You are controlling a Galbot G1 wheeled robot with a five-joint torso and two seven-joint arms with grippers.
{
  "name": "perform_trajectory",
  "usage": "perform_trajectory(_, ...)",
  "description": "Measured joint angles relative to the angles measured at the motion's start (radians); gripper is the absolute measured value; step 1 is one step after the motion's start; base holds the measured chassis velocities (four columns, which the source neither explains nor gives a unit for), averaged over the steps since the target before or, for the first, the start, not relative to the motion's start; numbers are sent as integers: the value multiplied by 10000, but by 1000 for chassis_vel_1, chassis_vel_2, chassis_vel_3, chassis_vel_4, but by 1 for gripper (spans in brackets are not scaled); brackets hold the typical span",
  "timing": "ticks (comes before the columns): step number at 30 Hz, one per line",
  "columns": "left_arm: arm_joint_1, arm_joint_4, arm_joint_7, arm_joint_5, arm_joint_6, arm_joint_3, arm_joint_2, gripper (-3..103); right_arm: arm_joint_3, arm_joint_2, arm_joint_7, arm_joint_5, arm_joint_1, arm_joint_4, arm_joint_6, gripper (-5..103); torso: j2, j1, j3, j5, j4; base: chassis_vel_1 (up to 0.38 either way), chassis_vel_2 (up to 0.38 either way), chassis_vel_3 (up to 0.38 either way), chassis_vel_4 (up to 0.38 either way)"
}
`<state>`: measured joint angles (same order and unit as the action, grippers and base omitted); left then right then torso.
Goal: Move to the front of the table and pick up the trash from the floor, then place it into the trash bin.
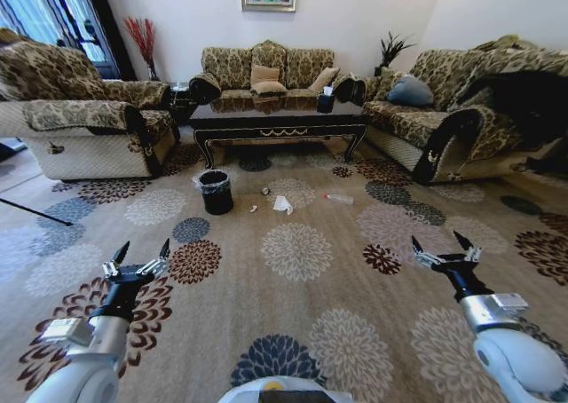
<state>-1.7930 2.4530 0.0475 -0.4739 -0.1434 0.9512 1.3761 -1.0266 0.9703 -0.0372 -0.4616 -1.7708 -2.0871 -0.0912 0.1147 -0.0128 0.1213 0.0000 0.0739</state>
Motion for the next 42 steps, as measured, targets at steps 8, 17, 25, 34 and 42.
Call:
perform_trajectory(8,9,-508,22,312,178,-162,119,100,-37,99,-10,3,-99,-258,-7,100,-303,44,-256,-1,1,0,0,0,0)
perform_trajectory(17,-35,-612,69,374,308,-184,163,100,25,291,-185,-96,-246,-939,10,100,-682,110,-574,-1,1,0,0,0,0)
perform_trajectory(25,-13,-497,68,330,356,-230,170,100,-10,407,-634,-132,-302,-935,-210,100,-1002,124,-873,0,0,0,0,0,0)
perform_trajectory(34,46,-662,42,550,709,-366,187,100,24,670,-10,-600,-304,-576,-1800,100,-1084,125,-938,-1,0,0,0,0,0)
perform_trajectory(42,-68,-912,-51,1207,963,-702,340,100,544,1590,1741,-489,-281,-232,-2604,100,-1059,126,-915,-1,3,0,0,0,0)
